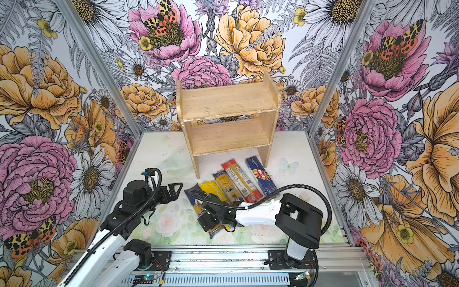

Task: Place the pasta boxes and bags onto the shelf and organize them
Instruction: 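Lower the right gripper onto the blue-and-yellow Ankara spaghetti bag, then close the right gripper on the Ankara bag's middle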

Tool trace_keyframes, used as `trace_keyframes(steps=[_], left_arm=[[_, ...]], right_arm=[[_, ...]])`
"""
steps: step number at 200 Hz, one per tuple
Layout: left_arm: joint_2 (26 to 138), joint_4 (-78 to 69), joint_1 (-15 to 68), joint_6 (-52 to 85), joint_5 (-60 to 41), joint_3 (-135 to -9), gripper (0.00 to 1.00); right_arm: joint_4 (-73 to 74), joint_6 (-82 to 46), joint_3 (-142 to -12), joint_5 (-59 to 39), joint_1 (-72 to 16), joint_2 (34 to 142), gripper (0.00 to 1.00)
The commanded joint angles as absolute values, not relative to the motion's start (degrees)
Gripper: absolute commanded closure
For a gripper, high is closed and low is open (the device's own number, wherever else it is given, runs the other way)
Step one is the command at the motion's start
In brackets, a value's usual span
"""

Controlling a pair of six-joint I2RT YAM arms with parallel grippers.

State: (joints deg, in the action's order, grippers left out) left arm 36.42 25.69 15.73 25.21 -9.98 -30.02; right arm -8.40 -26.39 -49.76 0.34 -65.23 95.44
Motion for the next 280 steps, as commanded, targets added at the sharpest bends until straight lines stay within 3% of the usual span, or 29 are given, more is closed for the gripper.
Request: trace_keyframes(steps=[1,87,175,236,280], left_arm=[[36.45,25.94,15.07,25.93,-11.08,-30.85,0.01],[37.1,25.76,15.13,26.28,-12.8,-30.33,0.01],[38.1,25.05,15.14,26.38,-13.39,-29.92,0.01],[38.77,25.01,15.07,26.59,-13.36,-29.82,0.01],[38.87,24.83,15.11,26.63,-13.54,-29.73,0.01]], right_arm=[[-9.83,-28.0,-49.11,2.42,-66.14,95.9,0.09],[-10.13,-29.86,-48.37,4.31,-68.87,99.54,0.14],[-11.7,-30.32,-49.0,7.04,-69.44,100.46,0.27],[-12.19,-30.23,-49.53,6.7,-69.05,100.29,0.48],[-12.39,-30.58,-49.57,5.27,-67.73,98.87,0.71]])
